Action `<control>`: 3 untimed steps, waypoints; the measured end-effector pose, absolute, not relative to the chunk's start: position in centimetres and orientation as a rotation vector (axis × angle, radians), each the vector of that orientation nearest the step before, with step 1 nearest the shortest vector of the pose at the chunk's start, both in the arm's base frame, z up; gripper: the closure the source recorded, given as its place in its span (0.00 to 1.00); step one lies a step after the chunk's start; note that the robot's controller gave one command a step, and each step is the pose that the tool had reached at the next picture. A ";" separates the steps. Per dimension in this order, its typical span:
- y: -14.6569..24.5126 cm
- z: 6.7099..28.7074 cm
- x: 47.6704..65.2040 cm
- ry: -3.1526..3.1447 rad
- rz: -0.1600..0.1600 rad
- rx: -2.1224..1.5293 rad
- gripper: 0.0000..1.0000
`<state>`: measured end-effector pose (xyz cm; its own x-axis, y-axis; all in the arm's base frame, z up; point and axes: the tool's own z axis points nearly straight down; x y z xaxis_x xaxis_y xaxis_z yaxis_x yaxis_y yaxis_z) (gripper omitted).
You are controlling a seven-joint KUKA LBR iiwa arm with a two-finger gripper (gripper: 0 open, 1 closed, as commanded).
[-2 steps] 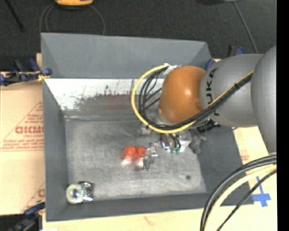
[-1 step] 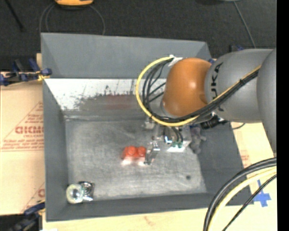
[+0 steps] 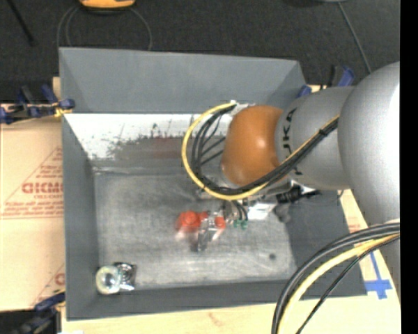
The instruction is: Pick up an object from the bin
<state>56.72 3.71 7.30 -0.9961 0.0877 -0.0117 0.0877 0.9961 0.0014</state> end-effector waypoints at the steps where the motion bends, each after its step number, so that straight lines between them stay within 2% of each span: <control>1: 3.7 7.5 57.0 3.131 0.003 0.141 0.00; 2: 3.6 7.8 57.2 3.124 0.004 0.146 1.00; 3: 3.6 9.1 57.4 3.130 0.002 0.154 1.00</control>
Offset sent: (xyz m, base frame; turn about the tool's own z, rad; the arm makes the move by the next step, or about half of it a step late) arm 0.0000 0.0000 0.0000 0.0000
